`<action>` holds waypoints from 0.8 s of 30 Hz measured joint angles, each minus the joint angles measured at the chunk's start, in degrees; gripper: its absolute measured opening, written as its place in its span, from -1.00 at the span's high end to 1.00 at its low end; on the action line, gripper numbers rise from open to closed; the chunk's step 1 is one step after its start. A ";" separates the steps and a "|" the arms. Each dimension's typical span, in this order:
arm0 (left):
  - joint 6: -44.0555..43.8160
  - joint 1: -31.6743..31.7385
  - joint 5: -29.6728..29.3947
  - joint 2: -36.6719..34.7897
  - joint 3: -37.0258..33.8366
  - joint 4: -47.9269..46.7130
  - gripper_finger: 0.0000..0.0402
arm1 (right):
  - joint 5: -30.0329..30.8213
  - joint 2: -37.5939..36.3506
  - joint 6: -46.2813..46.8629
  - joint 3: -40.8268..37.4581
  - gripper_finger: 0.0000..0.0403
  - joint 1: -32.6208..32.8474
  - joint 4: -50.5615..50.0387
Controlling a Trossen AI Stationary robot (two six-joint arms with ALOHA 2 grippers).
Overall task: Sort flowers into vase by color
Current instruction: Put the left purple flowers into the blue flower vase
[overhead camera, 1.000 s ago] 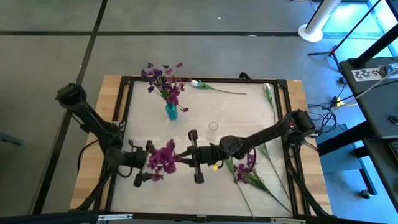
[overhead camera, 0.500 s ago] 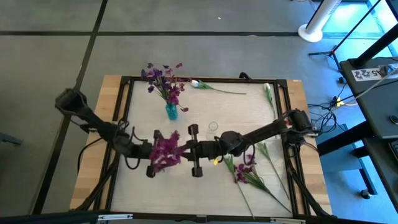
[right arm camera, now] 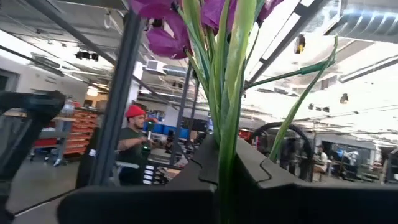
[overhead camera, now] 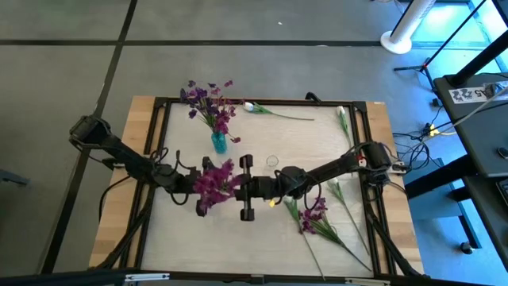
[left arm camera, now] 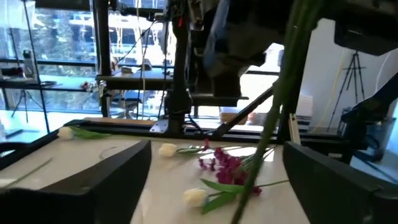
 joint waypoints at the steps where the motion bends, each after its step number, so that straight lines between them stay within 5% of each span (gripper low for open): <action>1: -0.51 -0.01 0.01 0.01 -0.01 0.07 -0.70 | 0.02 0.00 -0.02 0.00 0.95 -0.33 -0.02; 10: -4.15 -1.90 -0.25 -0.01 -0.01 0.42 0.29 | 0.96 0.00 0.04 0.00 0.94 -1.31 -1.24; 14: -4.32 -3.18 -5.31 -0.01 0.01 0.25 0.85 | 1.06 0.00 0.11 0.00 0.87 -1.31 -2.19; 24: -3.09 -5.19 -11.13 -0.01 0.00 -2.97 0.98 | 4.26 0.00 2.33 0.04 0.61 -1.33 -5.76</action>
